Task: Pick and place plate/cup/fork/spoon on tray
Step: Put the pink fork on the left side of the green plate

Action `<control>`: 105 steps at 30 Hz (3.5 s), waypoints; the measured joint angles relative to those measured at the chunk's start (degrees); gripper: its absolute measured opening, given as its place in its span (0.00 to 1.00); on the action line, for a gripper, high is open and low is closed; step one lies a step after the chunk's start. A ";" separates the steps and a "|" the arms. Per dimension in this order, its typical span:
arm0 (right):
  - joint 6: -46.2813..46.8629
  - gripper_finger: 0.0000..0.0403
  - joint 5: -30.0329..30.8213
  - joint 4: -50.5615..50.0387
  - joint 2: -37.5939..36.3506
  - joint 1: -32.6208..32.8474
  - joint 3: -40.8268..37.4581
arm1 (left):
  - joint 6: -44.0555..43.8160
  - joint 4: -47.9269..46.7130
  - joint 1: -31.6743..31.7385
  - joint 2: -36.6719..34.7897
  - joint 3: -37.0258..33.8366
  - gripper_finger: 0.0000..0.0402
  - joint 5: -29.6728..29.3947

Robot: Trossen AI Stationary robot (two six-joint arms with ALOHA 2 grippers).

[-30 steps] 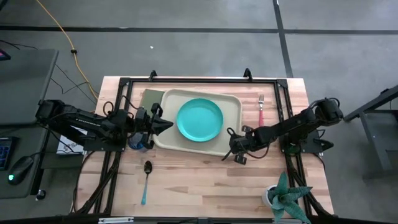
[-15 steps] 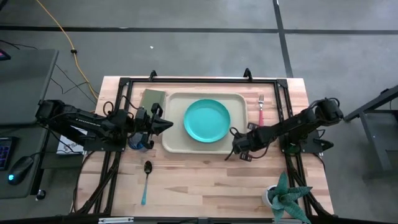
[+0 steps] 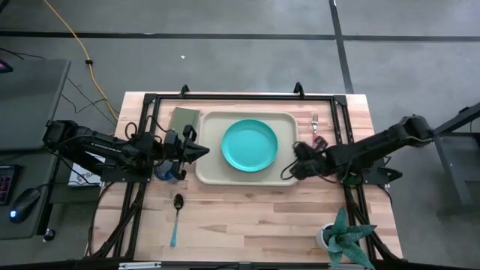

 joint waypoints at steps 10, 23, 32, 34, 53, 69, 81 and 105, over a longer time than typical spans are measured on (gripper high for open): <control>14.30 0.29 6.40 3.28 -4.69 -15.75 -9.09 | 0.13 0.04 0.02 0.00 0.00 0.00 -0.17; 14.55 0.61 5.82 22.11 5.01 -35.01 -15.16 | 0.10 0.06 0.02 -0.02 0.00 0.00 -0.20; 17.51 0.61 6.48 23.10 14.37 -36.15 -15.18 | -0.02 0.06 0.00 0.00 0.00 0.00 -0.20; 18.62 0.58 7.17 23.35 15.97 -36.09 -15.08 | -0.02 0.06 0.00 0.00 0.00 0.00 -0.20; 16.13 0.10 6.93 28.45 18.90 -36.23 -15.06 | 0.00 0.06 -0.02 0.00 0.00 0.00 -0.20; 7.07 0.03 13.46 34.79 0.81 -19.09 -15.27 | 0.13 0.04 -0.02 0.00 0.00 0.00 -0.24; -25.46 0.03 9.00 68.65 11.24 -7.02 -7.66 | -0.10 -0.44 -0.02 4.84 0.55 0.29 -8.72; -38.36 0.03 16.92 49.94 35.83 -2.70 29.65 | -15.05 -1.07 1.47 18.34 5.20 0.65 -27.43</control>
